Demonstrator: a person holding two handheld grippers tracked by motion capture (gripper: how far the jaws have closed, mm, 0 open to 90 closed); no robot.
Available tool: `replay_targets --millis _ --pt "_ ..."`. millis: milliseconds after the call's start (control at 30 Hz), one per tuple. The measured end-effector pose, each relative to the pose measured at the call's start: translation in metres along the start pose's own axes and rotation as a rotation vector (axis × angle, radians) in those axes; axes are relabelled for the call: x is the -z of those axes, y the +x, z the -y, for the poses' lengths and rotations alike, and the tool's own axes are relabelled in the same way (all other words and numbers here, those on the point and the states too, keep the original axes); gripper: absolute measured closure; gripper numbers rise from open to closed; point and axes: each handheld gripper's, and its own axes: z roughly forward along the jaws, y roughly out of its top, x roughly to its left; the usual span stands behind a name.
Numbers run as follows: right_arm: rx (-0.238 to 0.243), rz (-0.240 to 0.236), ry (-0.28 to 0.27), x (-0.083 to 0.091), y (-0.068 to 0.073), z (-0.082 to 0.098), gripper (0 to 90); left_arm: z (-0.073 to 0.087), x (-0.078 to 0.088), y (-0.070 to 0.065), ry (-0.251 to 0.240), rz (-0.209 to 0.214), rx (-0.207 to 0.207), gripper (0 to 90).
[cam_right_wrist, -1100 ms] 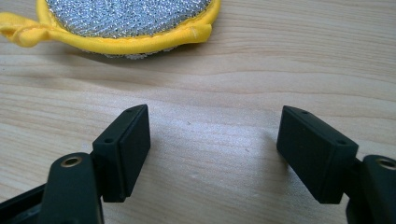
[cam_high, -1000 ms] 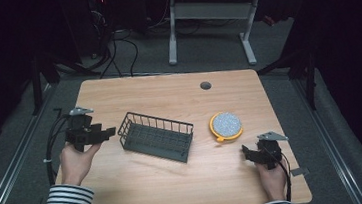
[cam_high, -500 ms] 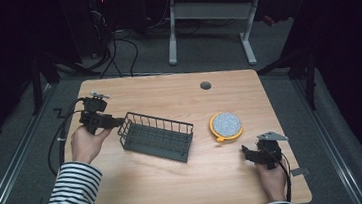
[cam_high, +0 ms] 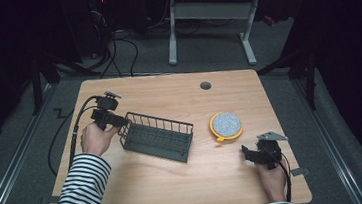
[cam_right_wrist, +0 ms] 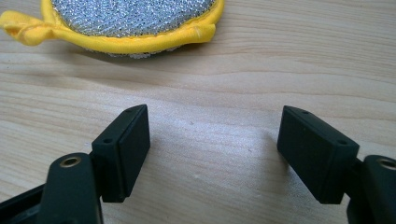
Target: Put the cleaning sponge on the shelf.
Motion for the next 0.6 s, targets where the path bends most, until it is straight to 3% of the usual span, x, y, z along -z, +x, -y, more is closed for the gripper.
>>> replay_targets --millis 233,600 --pt "0.000 0.000 0.002 0.0001 0.0001 -0.0001 25.4 -0.0008 -0.0078 0.0008 0.043 -0.007 0.001 70.4" --pt "-0.001 0.000 0.003 0.0002 0.0001 0.0000 25.4 -0.0020 -0.0105 -0.0008 0.035 0.009 0.003 80.0"
